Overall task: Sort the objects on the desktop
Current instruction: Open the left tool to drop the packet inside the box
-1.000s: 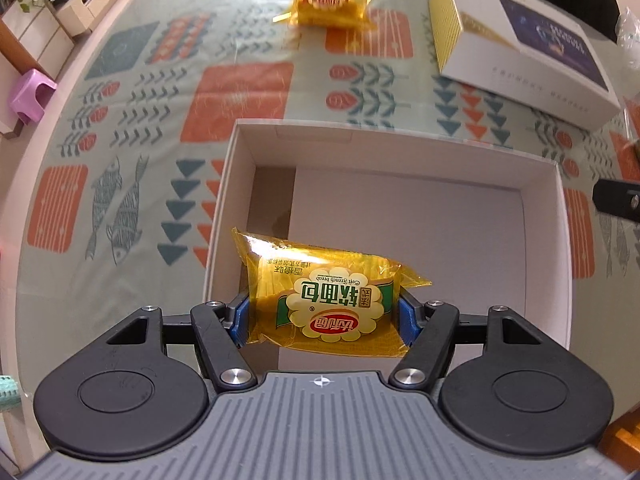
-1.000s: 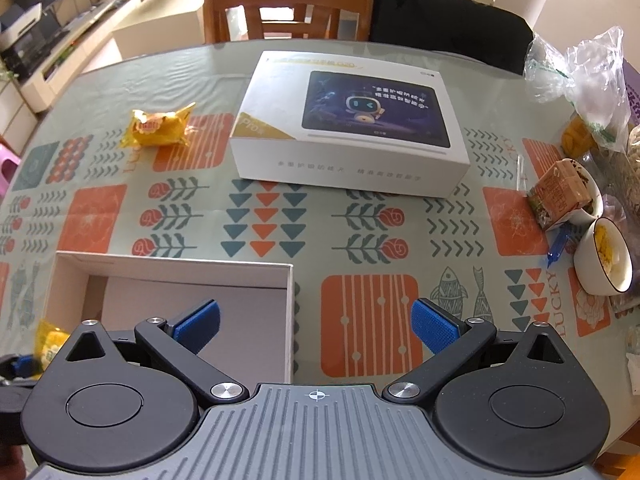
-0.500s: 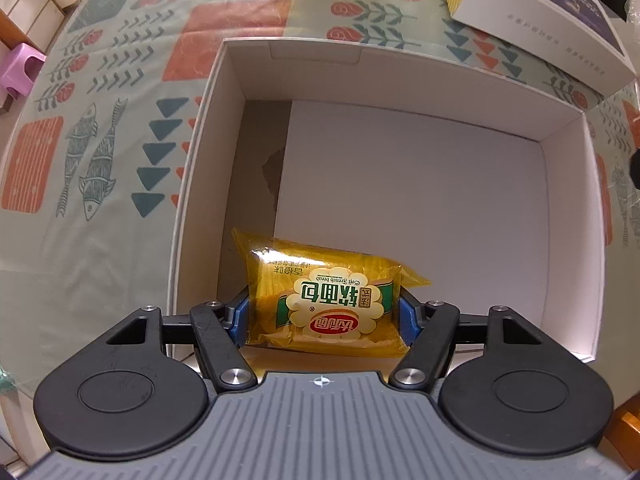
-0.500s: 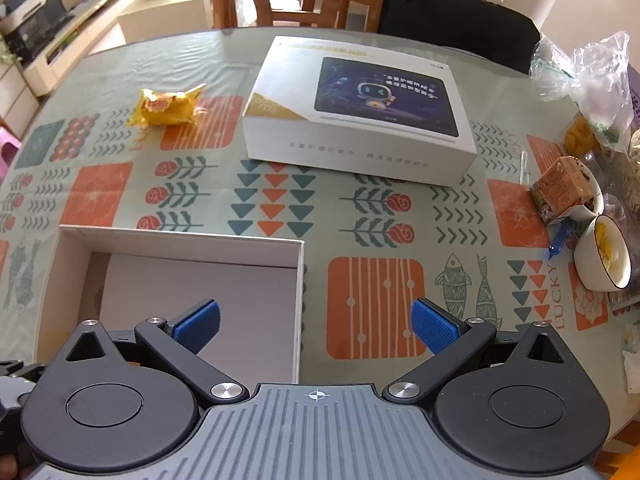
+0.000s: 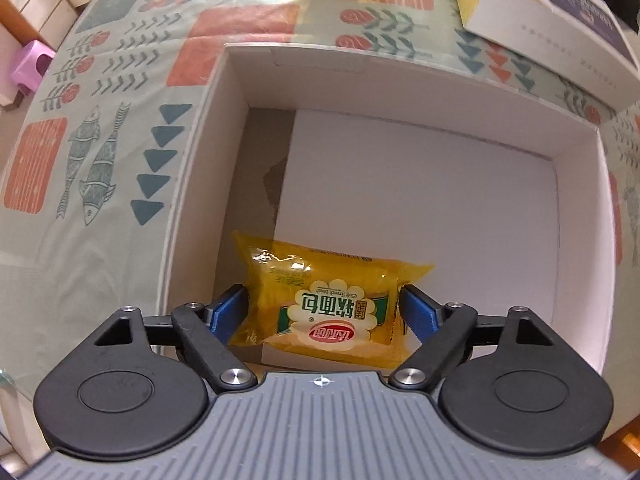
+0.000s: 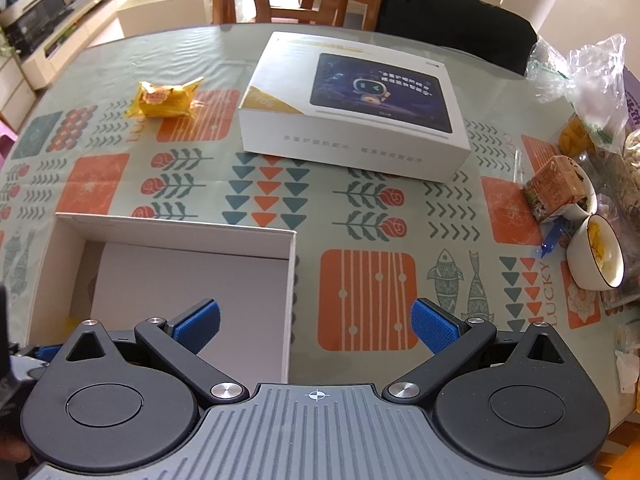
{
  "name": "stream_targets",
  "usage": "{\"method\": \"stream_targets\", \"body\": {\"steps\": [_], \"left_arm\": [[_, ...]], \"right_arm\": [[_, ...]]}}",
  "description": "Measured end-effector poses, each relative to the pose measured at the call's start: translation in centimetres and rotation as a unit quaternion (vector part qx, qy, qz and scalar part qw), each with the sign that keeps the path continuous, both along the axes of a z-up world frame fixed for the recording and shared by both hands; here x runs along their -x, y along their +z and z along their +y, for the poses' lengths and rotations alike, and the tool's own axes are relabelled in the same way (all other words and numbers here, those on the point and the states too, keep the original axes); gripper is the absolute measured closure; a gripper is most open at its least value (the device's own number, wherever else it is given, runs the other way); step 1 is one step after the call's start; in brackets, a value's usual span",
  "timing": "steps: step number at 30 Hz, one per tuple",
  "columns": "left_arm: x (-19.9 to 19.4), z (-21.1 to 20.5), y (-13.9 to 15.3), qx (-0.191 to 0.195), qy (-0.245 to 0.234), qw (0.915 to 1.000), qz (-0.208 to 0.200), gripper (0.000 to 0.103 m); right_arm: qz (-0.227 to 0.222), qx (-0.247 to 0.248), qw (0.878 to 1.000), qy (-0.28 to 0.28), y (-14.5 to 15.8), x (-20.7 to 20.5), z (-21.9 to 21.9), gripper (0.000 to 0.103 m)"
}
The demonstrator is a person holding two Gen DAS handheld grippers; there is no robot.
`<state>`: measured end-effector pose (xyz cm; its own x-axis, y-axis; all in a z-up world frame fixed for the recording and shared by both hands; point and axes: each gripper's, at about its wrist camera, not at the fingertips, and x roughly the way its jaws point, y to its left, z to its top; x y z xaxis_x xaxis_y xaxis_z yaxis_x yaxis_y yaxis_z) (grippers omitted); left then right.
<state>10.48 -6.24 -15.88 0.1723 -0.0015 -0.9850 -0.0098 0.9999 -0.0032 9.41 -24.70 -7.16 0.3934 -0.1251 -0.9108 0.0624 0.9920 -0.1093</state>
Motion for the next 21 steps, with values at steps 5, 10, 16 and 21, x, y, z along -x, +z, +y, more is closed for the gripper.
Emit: {"method": "stream_targets", "body": {"steps": [5,10,16,21], "left_arm": [[0.1,-0.2,1.2,-0.020,-0.006,0.9997,-0.015,0.000],[-0.1,-0.2,2.2,-0.019,-0.004,0.9996,-0.021,0.000],[-0.5,0.0,3.8,-0.014,-0.006,0.9993,-0.034,0.000],[-1.7,1.1,5.4,-0.016,-0.004,0.9983,-0.057,0.000]], "right_arm": [[-0.001,-0.004,1.000,-0.003,0.0,0.0,-0.3,0.000],[-0.004,-0.007,1.000,0.000,0.0,-0.4,0.0,0.000],[-0.008,-0.010,1.000,0.004,0.1,-0.9,0.4,0.000],[-0.011,-0.012,1.000,0.007,0.2,-1.3,0.7,0.000]]}}
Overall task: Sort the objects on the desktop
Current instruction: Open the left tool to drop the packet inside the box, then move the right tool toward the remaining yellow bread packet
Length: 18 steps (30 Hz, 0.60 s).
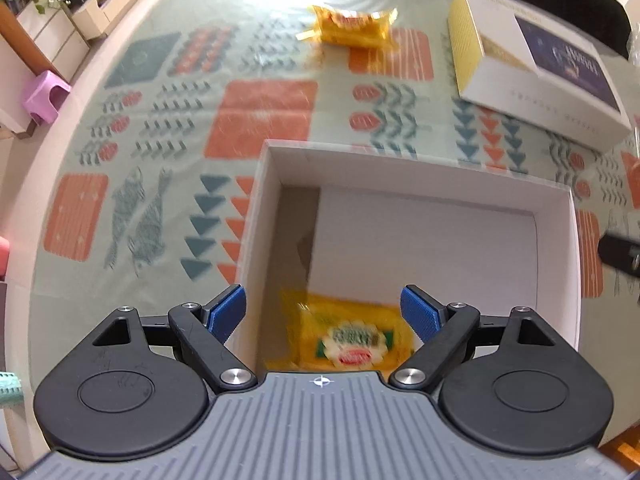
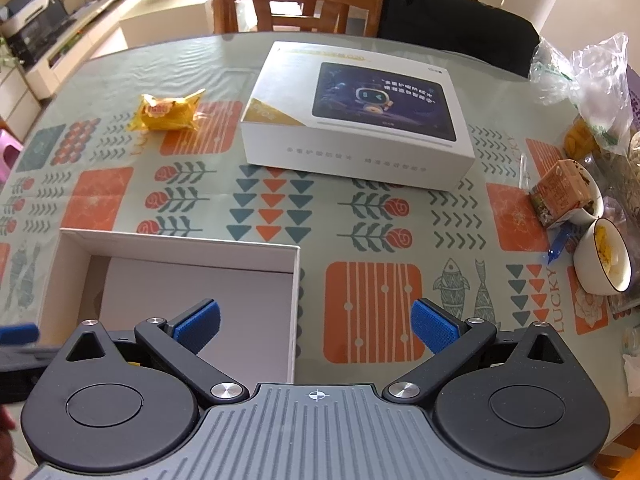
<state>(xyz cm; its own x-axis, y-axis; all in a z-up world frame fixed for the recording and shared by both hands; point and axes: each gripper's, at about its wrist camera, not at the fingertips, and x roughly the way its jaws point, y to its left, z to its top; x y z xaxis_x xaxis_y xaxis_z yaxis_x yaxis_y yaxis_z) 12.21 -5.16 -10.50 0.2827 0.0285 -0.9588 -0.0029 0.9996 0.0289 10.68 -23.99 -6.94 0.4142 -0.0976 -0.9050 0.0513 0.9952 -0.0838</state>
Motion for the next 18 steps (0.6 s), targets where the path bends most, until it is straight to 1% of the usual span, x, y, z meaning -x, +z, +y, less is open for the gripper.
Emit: {"method": "stream_targets", "body": {"steps": [8,12,18], "left_arm": [[-2.9,2.0,2.3,-0.008,0.018,0.9992,-0.033,0.000],[-4.2,3.0,2.7,-0.008,0.022,0.9989,-0.041,0.000],[-5.9,4.3,2.7,-0.008,0.024,0.9988,-0.042,0.000]], "right_arm": [[-0.005,-0.003,1.000,0.006,0.2,-0.7,0.6,0.000],[-0.011,0.001,1.000,0.016,0.5,-1.5,1.6,0.000],[-0.012,0.010,0.999,0.028,0.5,-3.3,3.5,0.000]]}}
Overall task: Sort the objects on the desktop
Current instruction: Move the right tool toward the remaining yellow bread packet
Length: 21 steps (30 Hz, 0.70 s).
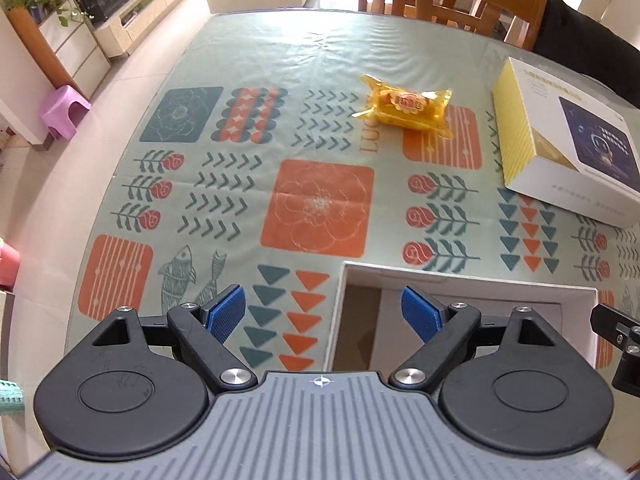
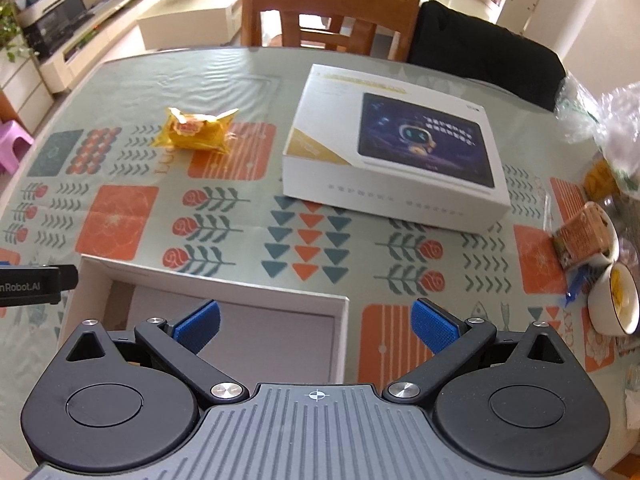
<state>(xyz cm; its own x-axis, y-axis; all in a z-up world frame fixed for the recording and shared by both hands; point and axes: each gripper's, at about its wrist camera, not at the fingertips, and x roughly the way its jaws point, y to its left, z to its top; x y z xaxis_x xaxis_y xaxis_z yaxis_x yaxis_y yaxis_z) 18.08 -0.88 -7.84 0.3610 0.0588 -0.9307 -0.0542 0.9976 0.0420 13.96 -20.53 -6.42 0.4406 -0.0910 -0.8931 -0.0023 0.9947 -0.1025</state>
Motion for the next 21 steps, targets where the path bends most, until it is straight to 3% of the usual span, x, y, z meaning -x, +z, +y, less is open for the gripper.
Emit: {"method": "stream_targets", "body": {"steps": [21], "left_arm": [[-9.4,5.6,-2.8,-0.006,-0.018,0.9995,0.023,0.000]], "right_arm": [[0.017,0.020,1.000,0.011,-2.1,-9.2,7.1,0.000]]}}
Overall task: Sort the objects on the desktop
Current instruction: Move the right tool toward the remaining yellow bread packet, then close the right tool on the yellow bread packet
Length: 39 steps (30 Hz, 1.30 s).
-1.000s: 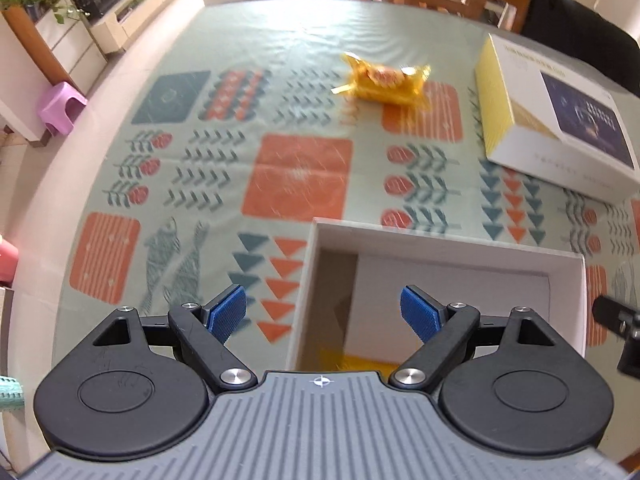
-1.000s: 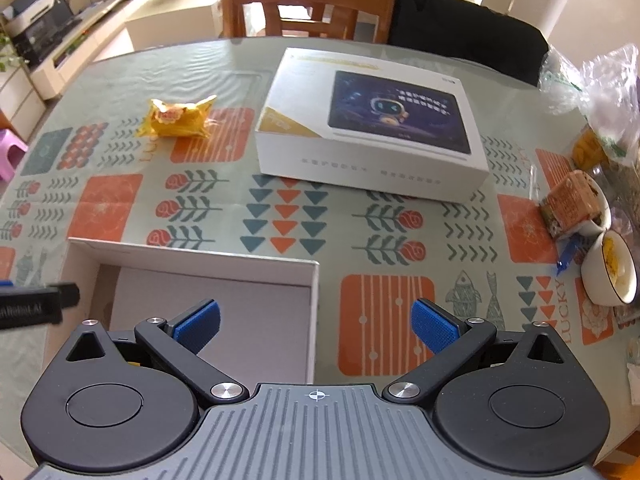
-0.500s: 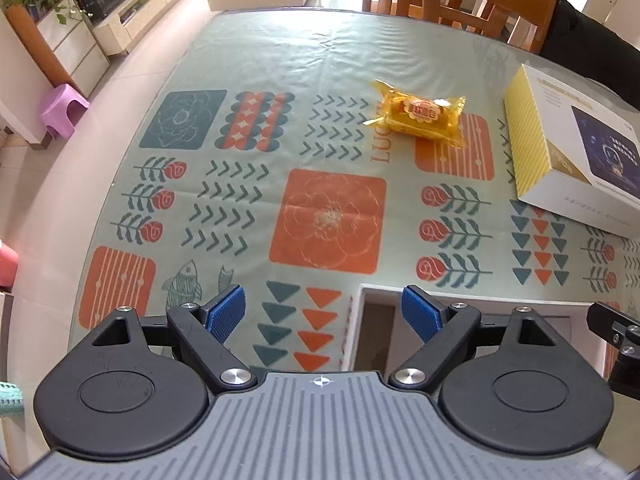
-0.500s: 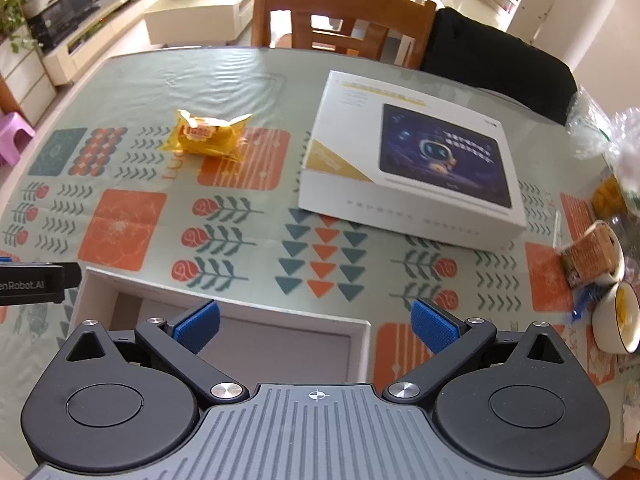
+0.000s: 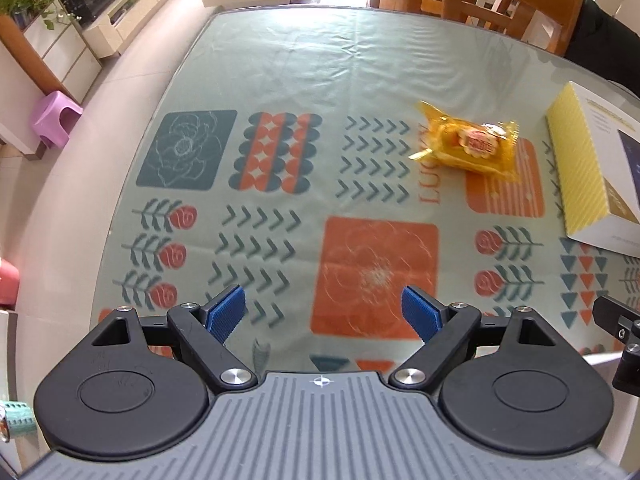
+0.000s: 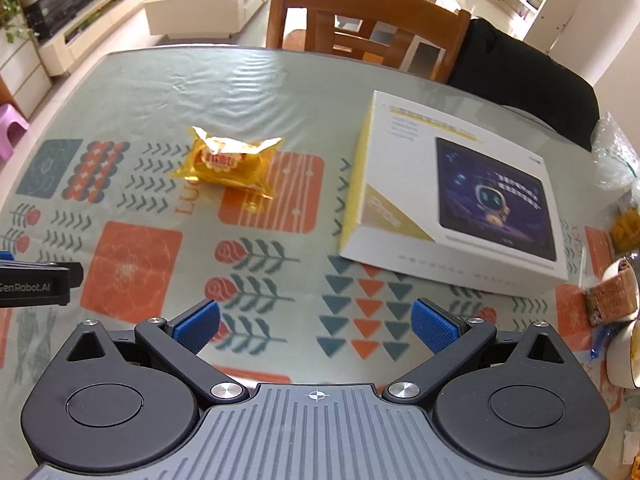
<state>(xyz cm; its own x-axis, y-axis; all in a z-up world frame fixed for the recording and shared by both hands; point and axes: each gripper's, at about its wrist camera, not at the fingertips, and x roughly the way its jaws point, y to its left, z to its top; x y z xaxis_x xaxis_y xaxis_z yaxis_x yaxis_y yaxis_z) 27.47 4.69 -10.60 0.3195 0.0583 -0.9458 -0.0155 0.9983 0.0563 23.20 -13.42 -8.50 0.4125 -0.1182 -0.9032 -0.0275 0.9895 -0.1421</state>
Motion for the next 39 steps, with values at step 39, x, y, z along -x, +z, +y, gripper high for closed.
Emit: {"method": "stream_targets", "body": {"steps": [39], "left_arm": [[-8.8,5.5,-6.6,0.006,-0.026,0.9988,0.042,0.000]], "right_arm": [[0.047,-0.078,0.989,-0.116,-7.9,-16.1,5.1,0.000]]}}
